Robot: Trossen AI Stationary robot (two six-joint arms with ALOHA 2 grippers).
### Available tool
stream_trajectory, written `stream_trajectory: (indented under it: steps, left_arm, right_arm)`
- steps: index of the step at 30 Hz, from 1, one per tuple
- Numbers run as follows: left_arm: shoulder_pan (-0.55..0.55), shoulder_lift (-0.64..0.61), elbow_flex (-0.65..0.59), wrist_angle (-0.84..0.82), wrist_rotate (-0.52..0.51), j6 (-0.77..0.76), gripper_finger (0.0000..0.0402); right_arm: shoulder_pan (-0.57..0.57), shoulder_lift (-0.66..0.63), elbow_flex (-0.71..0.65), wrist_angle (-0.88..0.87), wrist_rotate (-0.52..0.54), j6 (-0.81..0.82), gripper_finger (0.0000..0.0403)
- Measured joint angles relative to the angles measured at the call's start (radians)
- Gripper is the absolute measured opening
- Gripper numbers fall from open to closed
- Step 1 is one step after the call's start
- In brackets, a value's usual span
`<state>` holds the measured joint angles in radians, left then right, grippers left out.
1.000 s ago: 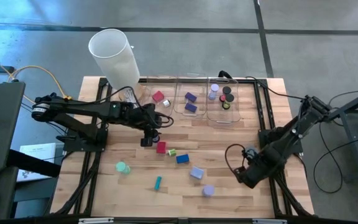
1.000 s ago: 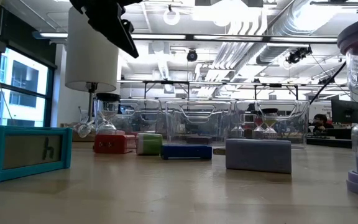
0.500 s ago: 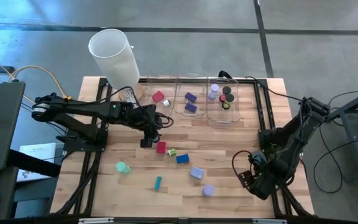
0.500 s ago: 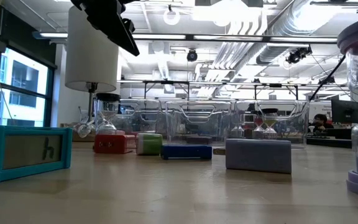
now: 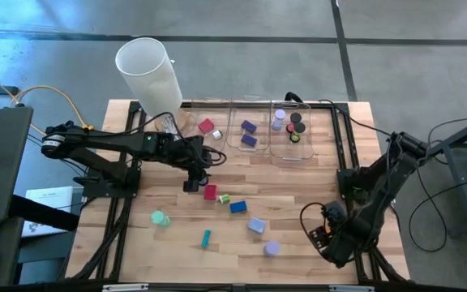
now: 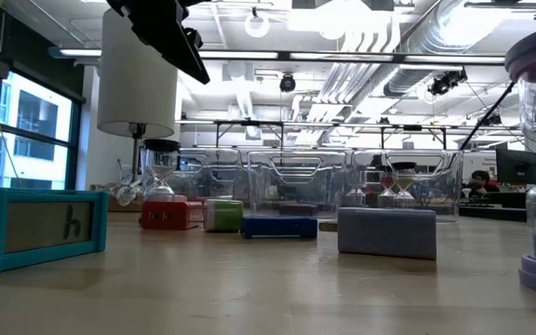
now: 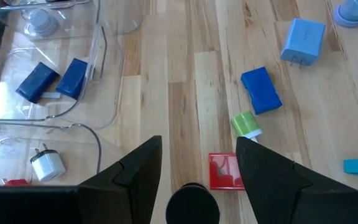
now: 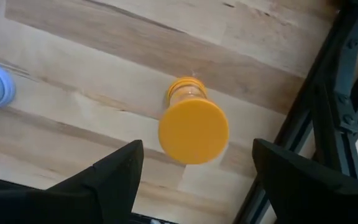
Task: Pick & Place Office items
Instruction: Put the yellow hourglass into the right transparent bin
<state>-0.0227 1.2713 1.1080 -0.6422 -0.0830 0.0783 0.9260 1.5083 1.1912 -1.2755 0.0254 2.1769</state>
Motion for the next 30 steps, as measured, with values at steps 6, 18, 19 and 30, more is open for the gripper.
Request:
stream_trajectory:
  steps: [6, 18, 19, 30]
  left_arm:
    - [0.000, 0.000, 0.000, 0.000, 0.000, -0.002, 0.0197]
    - [0.000, 0.000, 0.000, 0.000, 0.000, -0.004, 0.0197]
    - [0.000, 0.000, 0.000, 0.000, 0.001, -0.005, 0.0197]
    - [0.000, 0.000, 0.000, 0.000, 0.001, -0.007, 0.0197]
  right_arm:
    - [0.003, 0.021, 0.000, 0.000, 0.059, -0.001, 0.0291]
    - [0.003, 0.046, 0.000, -0.018, 0.051, -0.001, 0.0291]
    - [0.003, 0.046, 0.000, -0.020, 0.051, -0.001, 0.0291]
    - [0.003, 0.089, 0.000, -0.029, 0.046, -0.007, 0.0291]
